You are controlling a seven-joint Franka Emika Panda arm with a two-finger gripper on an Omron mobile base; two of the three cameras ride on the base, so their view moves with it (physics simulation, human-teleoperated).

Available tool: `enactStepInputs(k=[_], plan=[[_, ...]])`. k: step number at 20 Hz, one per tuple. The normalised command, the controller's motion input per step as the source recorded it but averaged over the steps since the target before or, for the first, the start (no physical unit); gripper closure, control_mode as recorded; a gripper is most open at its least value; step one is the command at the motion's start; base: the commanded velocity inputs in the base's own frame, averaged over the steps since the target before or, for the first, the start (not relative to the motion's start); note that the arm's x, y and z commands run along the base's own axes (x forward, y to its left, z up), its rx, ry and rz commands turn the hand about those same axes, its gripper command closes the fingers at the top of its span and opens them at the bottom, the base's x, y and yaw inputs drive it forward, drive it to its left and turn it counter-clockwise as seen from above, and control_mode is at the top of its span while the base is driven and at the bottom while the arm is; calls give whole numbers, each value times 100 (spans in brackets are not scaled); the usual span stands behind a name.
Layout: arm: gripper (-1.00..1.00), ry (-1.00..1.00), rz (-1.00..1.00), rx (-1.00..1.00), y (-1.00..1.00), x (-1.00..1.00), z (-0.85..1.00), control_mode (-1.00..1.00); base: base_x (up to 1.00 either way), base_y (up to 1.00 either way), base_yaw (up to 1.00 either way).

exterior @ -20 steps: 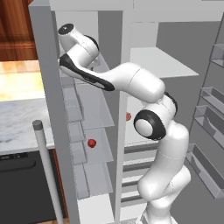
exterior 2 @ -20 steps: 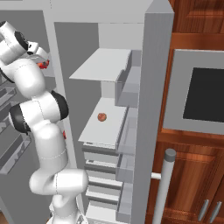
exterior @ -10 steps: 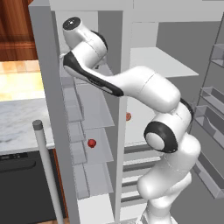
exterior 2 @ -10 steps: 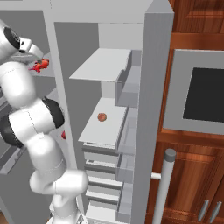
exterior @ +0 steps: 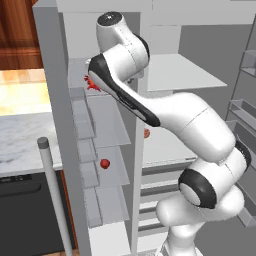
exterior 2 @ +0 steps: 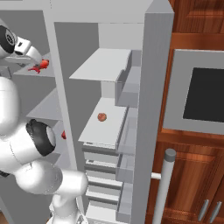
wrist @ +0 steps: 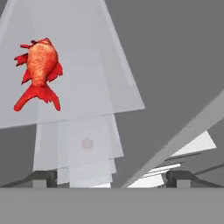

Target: There's a fish in the fridge that needs to be moved to the freezer for freezing. Pick up the fish from the fridge, place it on any shelf in the freezer, and close the fridge and freezer doors when done.

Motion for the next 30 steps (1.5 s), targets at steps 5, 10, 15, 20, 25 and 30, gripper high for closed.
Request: enactStepInputs(k=[5,10,15,20,25,30], plan=[[-100,0,0,0,-76,-98,0,-100,0,0,0],[-100,0,1,0,-82,-79,0,-100,0,0,0],[-100,0,9,-1,-59,-85,-1,-100,0,0,0],[-100,0,18,-5,-32,-65,0,-100,0,0,0],[-100,0,9,-4,-24,-23,0,-100,0,0,0],[-100,0,0,1,-7,-5,-24,-100,0,0,0]])
